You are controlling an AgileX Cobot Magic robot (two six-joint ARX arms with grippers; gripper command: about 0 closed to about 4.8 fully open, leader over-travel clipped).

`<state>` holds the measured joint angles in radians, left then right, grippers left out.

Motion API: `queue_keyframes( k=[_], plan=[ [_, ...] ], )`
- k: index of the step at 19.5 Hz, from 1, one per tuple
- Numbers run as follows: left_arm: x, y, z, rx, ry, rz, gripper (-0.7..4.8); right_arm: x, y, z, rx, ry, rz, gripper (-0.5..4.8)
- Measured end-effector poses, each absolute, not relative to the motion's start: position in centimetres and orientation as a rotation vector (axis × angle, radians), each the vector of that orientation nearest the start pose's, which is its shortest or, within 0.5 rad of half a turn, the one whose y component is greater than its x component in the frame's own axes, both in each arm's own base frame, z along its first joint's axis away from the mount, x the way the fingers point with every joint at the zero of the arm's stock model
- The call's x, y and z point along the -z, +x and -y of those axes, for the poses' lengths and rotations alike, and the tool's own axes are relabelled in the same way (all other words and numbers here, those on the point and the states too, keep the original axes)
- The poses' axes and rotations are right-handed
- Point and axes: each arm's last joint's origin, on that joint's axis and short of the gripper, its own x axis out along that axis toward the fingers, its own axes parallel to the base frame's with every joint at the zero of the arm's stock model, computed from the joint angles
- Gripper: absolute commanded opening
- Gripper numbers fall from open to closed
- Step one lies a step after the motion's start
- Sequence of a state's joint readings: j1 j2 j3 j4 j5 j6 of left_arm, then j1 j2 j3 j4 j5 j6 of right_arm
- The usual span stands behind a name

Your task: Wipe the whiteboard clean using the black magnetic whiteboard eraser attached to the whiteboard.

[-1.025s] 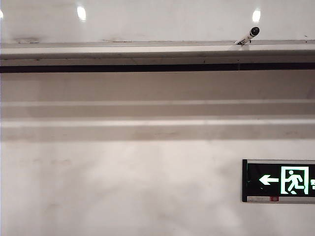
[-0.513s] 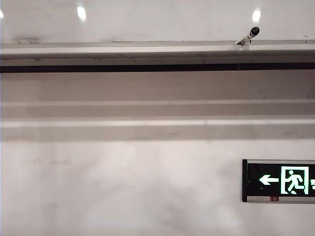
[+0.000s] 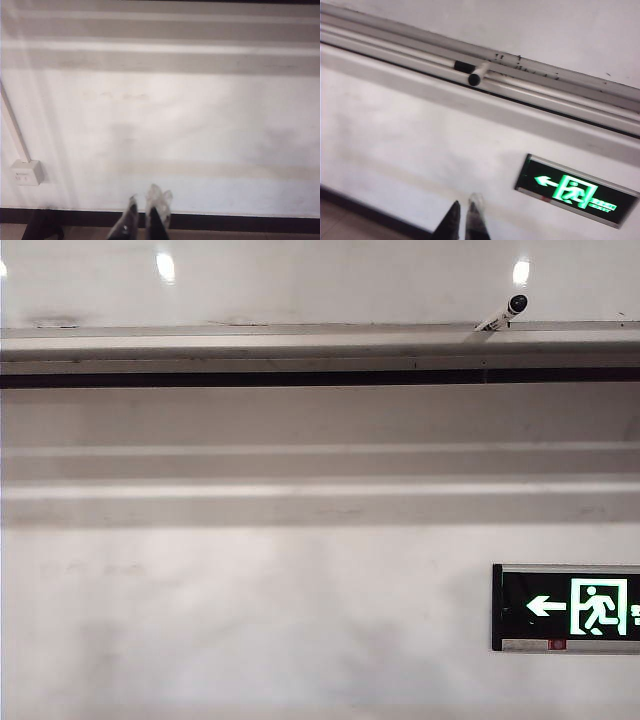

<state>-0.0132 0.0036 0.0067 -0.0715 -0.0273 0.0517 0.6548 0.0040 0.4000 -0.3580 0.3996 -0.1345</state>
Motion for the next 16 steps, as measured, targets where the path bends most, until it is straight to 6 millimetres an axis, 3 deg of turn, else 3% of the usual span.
queue_keyframes(
  k=[5,9,12,16],
  plan=[
    [-15.9,9.7,0.1,-0.012,0.053,-0.069,0.3,-21.4,7.9,-1.7,0.015,-0.101,0.048,0.27],
    [-15.9,9.7,0.1,-0.011,0.053,-0.069,0.3,-18.1,9.3,-0.7,0.066,-0.008,0.013,0.27],
    [-15.9,9.7,0.1,-0.011,0.053,-0.07,0.3,-17.0,9.7,-0.5,0.06,0.011,0.049,0.27],
    [-15.9,9.7,0.1,-0.011,0.053,-0.069,0.3,-17.2,9.7,-0.5,0.057,0.016,0.072,0.27]
  ],
)
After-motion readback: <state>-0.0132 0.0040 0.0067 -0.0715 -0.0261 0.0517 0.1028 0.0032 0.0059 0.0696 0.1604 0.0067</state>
